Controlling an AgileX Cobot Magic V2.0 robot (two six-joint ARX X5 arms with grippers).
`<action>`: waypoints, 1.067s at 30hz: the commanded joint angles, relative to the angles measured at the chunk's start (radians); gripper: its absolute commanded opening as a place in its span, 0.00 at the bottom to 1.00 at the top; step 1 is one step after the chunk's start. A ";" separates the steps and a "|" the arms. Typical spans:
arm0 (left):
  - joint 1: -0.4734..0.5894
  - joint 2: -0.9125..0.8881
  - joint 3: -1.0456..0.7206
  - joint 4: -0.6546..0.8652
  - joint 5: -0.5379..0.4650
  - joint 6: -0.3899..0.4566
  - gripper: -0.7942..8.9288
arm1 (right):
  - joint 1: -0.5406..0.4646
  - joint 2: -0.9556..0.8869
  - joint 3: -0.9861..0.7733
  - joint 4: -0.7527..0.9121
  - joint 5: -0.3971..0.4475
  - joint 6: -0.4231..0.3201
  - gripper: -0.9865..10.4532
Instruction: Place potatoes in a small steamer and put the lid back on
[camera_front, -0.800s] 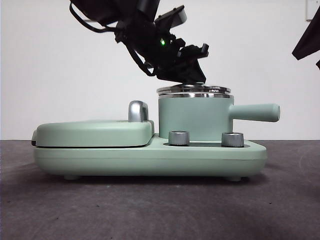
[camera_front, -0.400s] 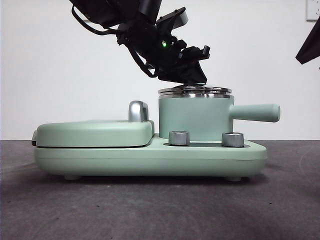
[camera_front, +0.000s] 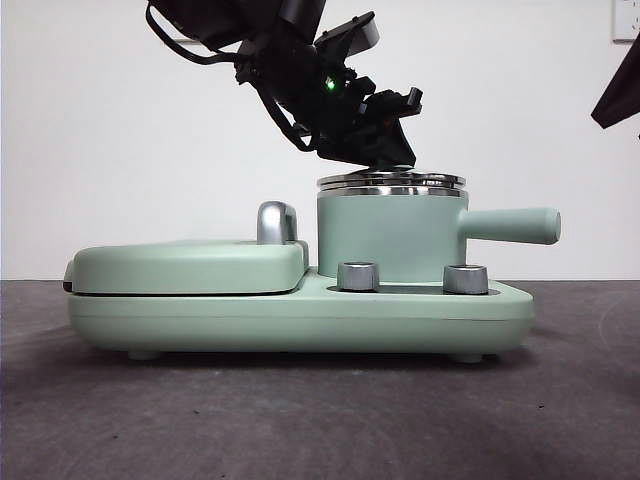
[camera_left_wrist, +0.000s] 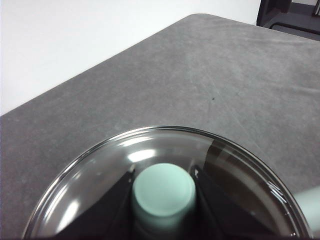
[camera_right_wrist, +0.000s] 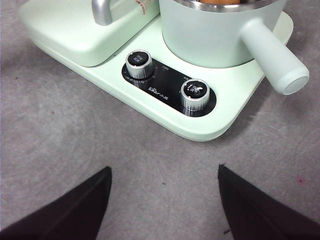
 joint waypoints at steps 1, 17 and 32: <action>-0.013 0.000 0.014 -0.024 0.001 0.008 0.09 | 0.006 0.004 0.006 0.007 -0.001 0.010 0.37; -0.012 0.001 0.014 0.005 -0.001 0.020 0.10 | 0.006 0.004 0.006 0.006 -0.002 0.010 0.37; -0.004 0.049 0.004 0.044 0.024 0.019 0.10 | 0.006 0.004 0.006 -0.017 0.000 0.010 0.37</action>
